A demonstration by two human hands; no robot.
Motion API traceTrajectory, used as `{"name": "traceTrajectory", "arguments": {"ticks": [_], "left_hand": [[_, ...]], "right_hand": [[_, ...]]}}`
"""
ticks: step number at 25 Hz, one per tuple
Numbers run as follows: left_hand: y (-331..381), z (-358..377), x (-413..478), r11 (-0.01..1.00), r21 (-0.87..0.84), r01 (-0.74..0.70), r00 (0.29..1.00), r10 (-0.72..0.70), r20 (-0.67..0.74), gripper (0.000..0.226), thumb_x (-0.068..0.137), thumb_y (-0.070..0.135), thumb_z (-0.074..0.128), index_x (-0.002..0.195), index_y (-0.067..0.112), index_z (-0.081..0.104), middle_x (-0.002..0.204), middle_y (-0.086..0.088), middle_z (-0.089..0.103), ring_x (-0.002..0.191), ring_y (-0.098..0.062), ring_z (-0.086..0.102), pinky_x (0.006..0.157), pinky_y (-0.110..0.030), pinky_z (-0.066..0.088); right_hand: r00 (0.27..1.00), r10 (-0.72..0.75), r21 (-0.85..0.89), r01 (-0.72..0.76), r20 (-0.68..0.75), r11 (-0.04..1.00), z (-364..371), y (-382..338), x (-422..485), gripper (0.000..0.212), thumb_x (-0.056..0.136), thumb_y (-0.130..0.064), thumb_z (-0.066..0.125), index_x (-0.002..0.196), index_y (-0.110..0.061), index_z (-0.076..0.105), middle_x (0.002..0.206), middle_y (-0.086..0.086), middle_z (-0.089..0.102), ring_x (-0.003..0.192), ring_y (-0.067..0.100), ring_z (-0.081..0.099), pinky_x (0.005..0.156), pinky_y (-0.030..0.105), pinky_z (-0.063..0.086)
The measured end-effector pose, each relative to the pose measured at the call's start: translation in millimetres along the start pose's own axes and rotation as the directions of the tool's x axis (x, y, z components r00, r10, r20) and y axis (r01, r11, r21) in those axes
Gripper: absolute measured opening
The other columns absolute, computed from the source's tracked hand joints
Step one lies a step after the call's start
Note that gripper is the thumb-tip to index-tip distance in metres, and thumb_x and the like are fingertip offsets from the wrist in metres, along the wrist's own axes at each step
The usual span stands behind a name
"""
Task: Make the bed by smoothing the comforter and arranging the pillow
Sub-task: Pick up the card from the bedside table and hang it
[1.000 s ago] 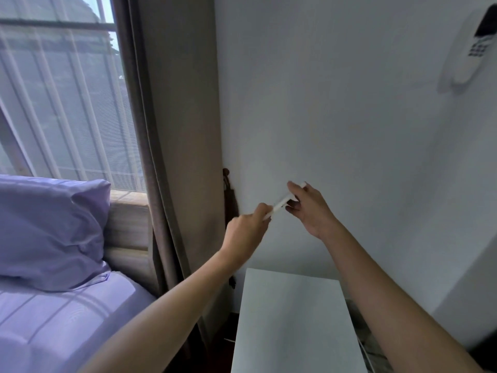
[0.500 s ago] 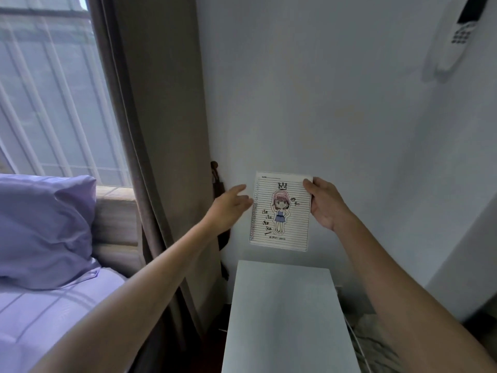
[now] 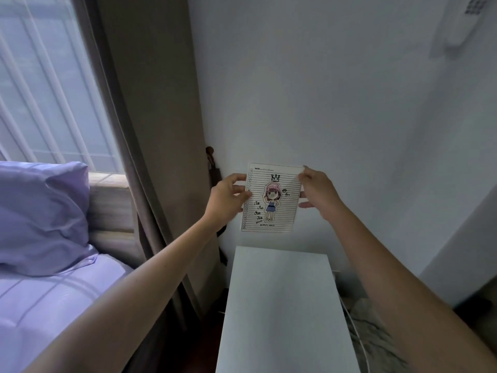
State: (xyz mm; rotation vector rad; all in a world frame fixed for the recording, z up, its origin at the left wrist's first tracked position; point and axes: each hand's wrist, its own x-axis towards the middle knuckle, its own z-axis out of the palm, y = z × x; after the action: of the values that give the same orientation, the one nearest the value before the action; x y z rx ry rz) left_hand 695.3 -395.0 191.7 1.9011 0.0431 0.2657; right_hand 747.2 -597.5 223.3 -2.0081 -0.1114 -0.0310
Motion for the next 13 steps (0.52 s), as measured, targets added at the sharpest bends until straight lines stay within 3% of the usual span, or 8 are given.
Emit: {"name": "traceTrajectory", "arguments": {"ticks": [2,5,6,8,10,13], "left_hand": [[-20.2,20.8,-8.6,0.999,0.047,0.02,0.996,-0.016,-0.086,0.032,0.09,0.012,0.061,0.116,0.027,0.052,0.103,-0.001,0.075,0.091,-0.013,0.071,0.082,-0.039,0.059],[-61.0,60.9,-23.9,0.976,0.204,0.074,0.988,-0.045,-0.147,0.042,0.092,0.01,0.046,0.131,0.028,0.045,0.103,-0.003,0.073,0.088,-0.016,0.067,0.084,-0.039,0.057],[-76.5,73.2,-28.5,0.958,0.264,0.107,0.989,-0.076,-0.127,0.048,0.092,0.009,0.041,0.135,0.03,0.041,0.099,-0.006,0.072,0.085,-0.022,0.066,0.081,-0.04,0.057],[-108.8,96.1,-35.2,0.916,0.353,0.191,0.981,-0.186,-0.049,0.059,0.088,0.008,0.035,0.142,0.031,0.033,0.094,-0.013,0.068,0.083,-0.031,0.064,0.075,-0.037,0.055],[-138.9,113.6,-43.4,0.886,0.388,0.255,0.956,-0.29,0.034,0.063,0.082,0.004,0.033,0.141,0.027,0.033,0.097,-0.012,0.066,0.087,-0.032,0.062,0.07,-0.031,0.05],[-176.2,132.2,-56.1,0.858,0.414,0.304,0.913,-0.386,0.131,0.061,0.079,0.003,0.034,0.136,0.025,0.036,0.105,-0.008,0.066,0.092,-0.029,0.059,0.065,-0.025,0.042]], "right_hand": [[1.0,0.006,-0.147,-0.004,0.013,0.989,10.7,22.5,-0.5,0.032,0.094,-0.021,0.032,0.108,-0.002,0.053,0.107,0.018,0.064,0.1,0.035,0.063,0.081,0.043,0.054],[0.993,0.092,-0.175,-0.077,0.078,0.982,26.4,61.4,-8.4,0.028,0.094,-0.019,0.034,0.111,-0.004,0.05,0.106,0.011,0.063,0.101,0.03,0.059,0.07,0.032,0.041],[0.985,0.143,-0.158,-0.126,0.099,0.979,30.9,75.9,-12.3,0.035,0.094,-0.017,0.034,0.125,-0.007,0.047,0.109,0.004,0.06,0.106,0.026,0.057,0.071,0.031,0.04],[0.956,0.259,-0.149,-0.238,0.141,0.96,37.8,112.7,-18.3,0.055,0.096,-0.013,0.033,0.15,-0.015,0.022,0.123,0.0,0.05,0.119,0.023,0.05,0.082,0.026,0.038],[0.933,0.317,-0.148,-0.294,0.17,0.944,46.3,159.0,-23.5,0.062,0.097,-0.011,0.032,0.154,-0.022,0.01,0.15,0.003,0.037,0.13,0.023,0.043,0.088,0.021,0.032],[0.901,0.378,-0.147,-0.353,0.214,0.924,58.7,218.9,-31.3,0.063,0.097,-0.01,0.033,0.153,-0.027,0.01,0.155,0.004,0.032,0.132,0.024,0.043,0.09,0.023,0.033]]}}
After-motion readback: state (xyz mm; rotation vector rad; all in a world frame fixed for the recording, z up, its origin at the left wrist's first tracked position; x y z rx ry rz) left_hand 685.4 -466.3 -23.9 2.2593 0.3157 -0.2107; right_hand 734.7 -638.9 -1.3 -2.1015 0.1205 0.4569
